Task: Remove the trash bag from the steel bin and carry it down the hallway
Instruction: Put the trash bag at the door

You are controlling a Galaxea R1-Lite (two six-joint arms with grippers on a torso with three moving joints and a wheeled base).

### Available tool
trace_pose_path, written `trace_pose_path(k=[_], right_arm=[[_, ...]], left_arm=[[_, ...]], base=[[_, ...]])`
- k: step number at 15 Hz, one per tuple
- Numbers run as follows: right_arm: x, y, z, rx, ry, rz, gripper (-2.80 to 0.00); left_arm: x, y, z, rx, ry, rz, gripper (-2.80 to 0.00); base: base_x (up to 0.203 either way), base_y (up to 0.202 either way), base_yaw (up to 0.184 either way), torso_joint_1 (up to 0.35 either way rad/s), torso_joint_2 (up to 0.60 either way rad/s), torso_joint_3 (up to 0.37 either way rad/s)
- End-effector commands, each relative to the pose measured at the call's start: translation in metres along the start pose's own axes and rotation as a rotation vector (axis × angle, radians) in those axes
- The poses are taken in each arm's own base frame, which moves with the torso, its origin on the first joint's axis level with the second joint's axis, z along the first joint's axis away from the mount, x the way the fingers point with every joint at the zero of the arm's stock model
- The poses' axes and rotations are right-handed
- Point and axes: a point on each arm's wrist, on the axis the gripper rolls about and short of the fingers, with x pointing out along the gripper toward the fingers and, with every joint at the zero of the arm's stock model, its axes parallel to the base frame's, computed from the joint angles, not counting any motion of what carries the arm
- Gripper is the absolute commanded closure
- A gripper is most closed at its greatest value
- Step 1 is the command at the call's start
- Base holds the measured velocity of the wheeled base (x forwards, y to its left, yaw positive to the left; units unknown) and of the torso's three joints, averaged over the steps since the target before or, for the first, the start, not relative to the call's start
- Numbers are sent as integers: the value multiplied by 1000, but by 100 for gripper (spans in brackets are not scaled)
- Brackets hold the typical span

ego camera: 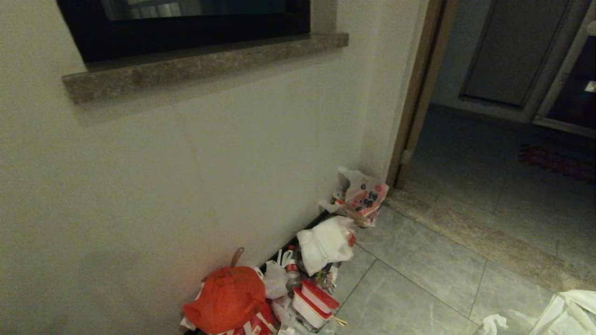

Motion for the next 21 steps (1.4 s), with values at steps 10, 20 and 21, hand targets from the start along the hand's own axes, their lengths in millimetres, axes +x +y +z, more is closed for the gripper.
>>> trace_pose_path(k=[10, 20, 21], right_arm=[[0, 0, 0, -1, -3, 0, 0], [0, 0, 0, -1, -3, 0, 0], [0, 0, 0, -1, -3, 0, 0]], left_arm=[[0, 0, 0, 0, 0, 0, 0], [0, 0, 0, 0, 0, 0, 0], [0, 0, 0, 0, 0, 0, 0]], base=[[0, -9, 173, 2, 1, 0], [0, -1, 26, 0, 0, 0], [0, 0, 0, 0, 0, 0]])
